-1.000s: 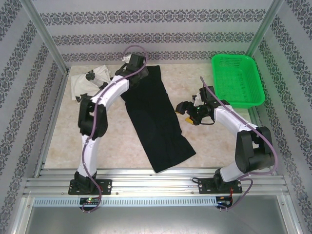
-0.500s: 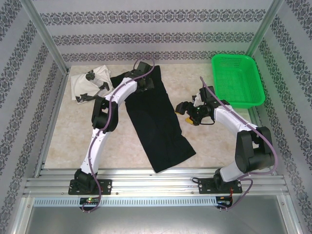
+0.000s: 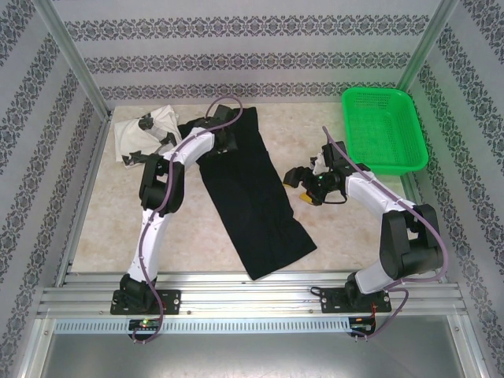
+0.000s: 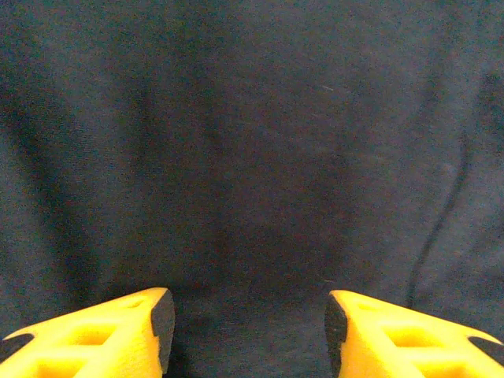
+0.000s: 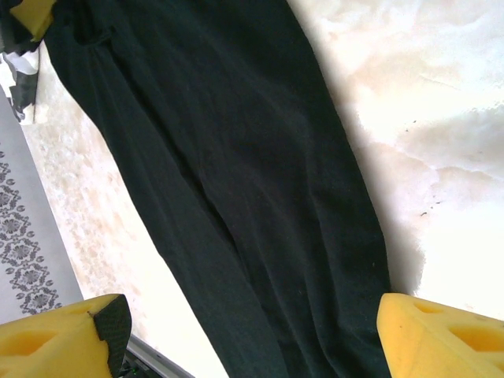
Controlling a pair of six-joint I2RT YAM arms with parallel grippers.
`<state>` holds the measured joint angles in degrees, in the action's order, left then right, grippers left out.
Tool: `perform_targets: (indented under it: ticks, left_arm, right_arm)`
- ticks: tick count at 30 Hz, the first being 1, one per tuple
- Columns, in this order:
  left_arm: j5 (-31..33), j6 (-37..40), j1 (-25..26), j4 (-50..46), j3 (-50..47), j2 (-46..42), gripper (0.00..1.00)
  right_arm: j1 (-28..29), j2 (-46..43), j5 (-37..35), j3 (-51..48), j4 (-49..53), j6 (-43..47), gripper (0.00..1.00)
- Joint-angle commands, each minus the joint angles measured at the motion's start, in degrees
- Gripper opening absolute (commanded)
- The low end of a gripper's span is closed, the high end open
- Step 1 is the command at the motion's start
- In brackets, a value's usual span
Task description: Fold and stack the t-shirts
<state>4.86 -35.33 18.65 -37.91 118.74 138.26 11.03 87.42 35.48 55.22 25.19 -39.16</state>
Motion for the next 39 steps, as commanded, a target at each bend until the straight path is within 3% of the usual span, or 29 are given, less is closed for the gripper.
perform_targets:
  ticks: [1,8,17,21,24,33,39]
  left_arm:
    - [8.5,-2.5,-2.9,-6.8,-4.6,-5.5,0.54]
    - [11.0,-2.1,-3.7,1.0,-12.9,-15.0,0.57]
    - [4.0,-3.2,-0.7,6.5,-12.6,-15.5,0.59]
    - [4.6,-6.0,0.0,4.8,-14.1,-16.5,0.59]
    - [3.5,-5.5,-0.1,9.3,-18.2,-17.8,0.60]
    - [7.1,2.0,-0.3,-0.3,-1.1,-6.0,0.58]
    - [5.2,3.3,-0.8,-1.1,6.6,0.7,0.58]
  right_arm:
    - [0.4,-0.5,1.2,-0.1,-0.2,-0.1,0.82]
    - [0.5,-0.1,1.3,-0.9,-1.2,-0.7,0.82]
    - [1.2,-0.1,0.6,-0.6,-0.8,-0.7,0.83]
    - [1.5,0.6,-2.6,0.8,3.8,1.2,0.83]
    - [1.9,1.1,-3.2,0.5,4.3,1.9,0.83]
    - [3.5,1.6,-3.1,0.2,3.9,2.0,0.83]
    - [3.5,0.9,-3.0,-0.7,4.6,2.5,0.83]
